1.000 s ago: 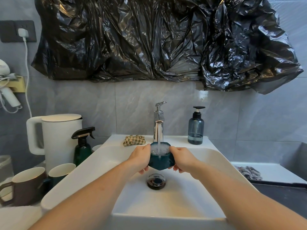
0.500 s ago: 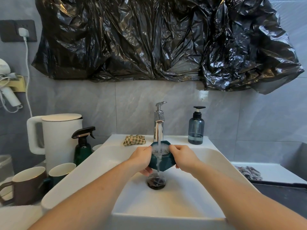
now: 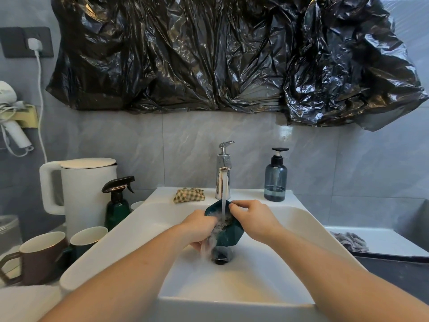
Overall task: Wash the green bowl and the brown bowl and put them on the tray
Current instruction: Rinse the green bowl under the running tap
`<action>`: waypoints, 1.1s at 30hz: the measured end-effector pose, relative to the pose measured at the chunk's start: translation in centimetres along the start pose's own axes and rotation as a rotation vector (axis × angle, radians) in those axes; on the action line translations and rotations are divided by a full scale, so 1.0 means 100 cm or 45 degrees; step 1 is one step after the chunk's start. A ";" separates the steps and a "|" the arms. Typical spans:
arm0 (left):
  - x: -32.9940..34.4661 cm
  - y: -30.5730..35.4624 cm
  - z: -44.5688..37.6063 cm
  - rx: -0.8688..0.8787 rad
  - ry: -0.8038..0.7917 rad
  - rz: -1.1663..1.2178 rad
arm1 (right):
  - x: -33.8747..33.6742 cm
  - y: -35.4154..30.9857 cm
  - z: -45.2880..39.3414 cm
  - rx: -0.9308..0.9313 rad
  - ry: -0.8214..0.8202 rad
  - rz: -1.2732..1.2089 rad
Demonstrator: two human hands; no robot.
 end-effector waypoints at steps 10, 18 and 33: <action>-0.015 0.006 -0.002 0.146 0.357 -0.213 | 0.011 0.005 -0.004 0.049 -0.146 -0.046; -0.020 0.015 0.006 0.177 0.503 -0.399 | 0.020 0.009 -0.006 0.114 -0.286 -0.040; -0.013 0.018 0.008 0.102 0.262 -0.125 | 0.025 0.020 -0.003 0.276 -0.462 0.052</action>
Point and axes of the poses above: each hand's wrist, its own z-axis away from the middle knuckle, its own x-axis out of the palm, y = z × x, the point moved 5 cm from there along -z, towards the middle knuckle, and after that the axes turned 2 degrees about -x, right-handed, at the moved point
